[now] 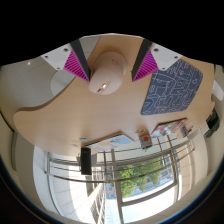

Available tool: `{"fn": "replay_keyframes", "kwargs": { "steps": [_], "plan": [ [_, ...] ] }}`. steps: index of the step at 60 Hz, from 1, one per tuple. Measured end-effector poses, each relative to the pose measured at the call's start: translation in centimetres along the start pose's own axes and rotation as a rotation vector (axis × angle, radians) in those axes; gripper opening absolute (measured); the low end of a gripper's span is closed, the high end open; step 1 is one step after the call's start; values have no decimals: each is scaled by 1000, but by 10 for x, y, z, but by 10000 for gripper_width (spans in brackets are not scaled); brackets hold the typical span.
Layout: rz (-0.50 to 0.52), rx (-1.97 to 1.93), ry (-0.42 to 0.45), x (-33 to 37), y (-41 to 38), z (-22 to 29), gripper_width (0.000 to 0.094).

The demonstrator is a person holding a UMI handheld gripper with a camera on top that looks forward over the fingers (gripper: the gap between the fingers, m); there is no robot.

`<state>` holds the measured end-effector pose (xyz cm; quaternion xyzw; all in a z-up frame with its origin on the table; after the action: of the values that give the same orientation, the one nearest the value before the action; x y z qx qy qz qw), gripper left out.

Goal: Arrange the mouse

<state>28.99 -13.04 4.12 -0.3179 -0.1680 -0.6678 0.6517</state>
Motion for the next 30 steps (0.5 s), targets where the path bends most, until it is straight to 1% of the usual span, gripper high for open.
{"fn": "replay_keyframes", "kwargs": {
  "steps": [5,9,13,15,16,20,30],
  "plan": [
    [0,-2,3,-16,3,10,835],
    [-15,5,11,-17,-8,10,782],
    [-48,39,19,-23,-5,12,661],
    [-79,69,24,-27,-2,12,561],
    [-90,86,31,-27,-3,13,537],
    [-87,94,48,-28,-4,14,520],
    [-108,85,45,-28,-4,13,426]
  ]
}}
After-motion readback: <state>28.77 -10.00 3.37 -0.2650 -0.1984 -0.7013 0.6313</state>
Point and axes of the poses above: the point between the fingertips, and its own axes, seen from behind it with the camera up: y to the right, z up, x backward, against the way the camera looks, the point moved 8 cm from there along x, backward, against the way the camera looks, and after that the axes turned 7 degrees about -x, right-handed, at the moved point
